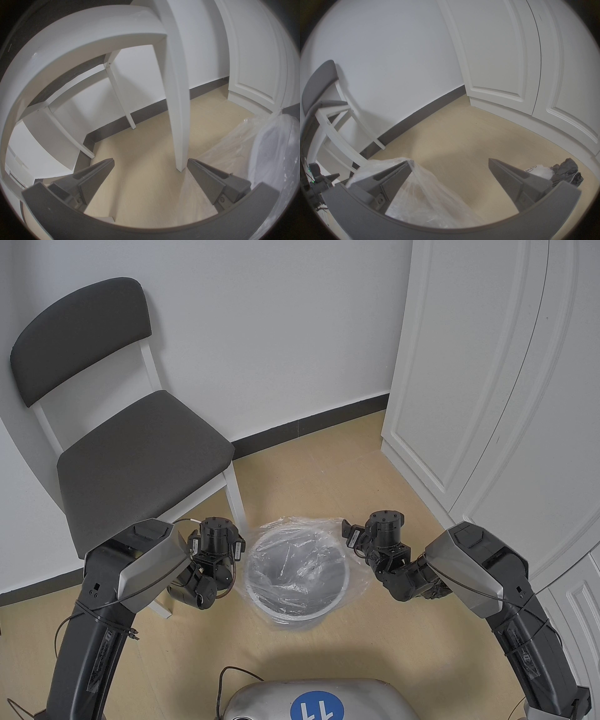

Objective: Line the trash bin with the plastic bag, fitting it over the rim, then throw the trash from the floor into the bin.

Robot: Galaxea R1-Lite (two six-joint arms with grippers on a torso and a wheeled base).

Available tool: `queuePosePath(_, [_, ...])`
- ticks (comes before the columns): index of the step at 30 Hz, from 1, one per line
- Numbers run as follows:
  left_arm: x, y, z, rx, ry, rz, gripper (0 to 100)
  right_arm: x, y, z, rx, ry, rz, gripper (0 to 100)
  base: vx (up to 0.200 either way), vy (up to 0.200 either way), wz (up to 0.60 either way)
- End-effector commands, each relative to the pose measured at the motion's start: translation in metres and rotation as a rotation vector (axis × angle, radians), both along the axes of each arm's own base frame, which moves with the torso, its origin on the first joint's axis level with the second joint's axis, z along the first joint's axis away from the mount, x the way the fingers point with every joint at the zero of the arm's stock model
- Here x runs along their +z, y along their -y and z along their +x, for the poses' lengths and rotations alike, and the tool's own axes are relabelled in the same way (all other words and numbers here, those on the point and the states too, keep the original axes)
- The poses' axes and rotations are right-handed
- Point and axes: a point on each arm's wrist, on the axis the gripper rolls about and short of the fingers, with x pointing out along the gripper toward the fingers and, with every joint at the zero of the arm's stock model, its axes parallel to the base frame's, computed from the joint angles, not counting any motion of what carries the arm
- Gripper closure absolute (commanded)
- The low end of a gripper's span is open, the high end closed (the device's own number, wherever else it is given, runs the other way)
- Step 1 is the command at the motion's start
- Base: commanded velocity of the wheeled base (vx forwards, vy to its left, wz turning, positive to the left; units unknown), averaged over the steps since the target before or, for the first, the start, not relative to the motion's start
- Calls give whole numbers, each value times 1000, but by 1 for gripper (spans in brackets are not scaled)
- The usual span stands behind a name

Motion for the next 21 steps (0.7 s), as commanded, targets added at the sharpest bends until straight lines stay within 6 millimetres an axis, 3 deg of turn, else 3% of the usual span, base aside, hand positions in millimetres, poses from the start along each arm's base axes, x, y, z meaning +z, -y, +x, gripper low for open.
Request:
queuePosePath(1, [11, -9, 8, 23, 32, -13, 0, 9, -5, 4, 1, 31, 24, 0, 0, 0, 0])
queuePosePath(8, [10, -18, 21, 48, 57, -21, 0, 11, -10, 16, -44, 93, 80, 0, 0, 0, 0])
queuePosePath(21, [-5, -24, 28, 67, 34, -14, 0, -9, -17, 21, -40, 41, 56, 0, 0, 0, 0])
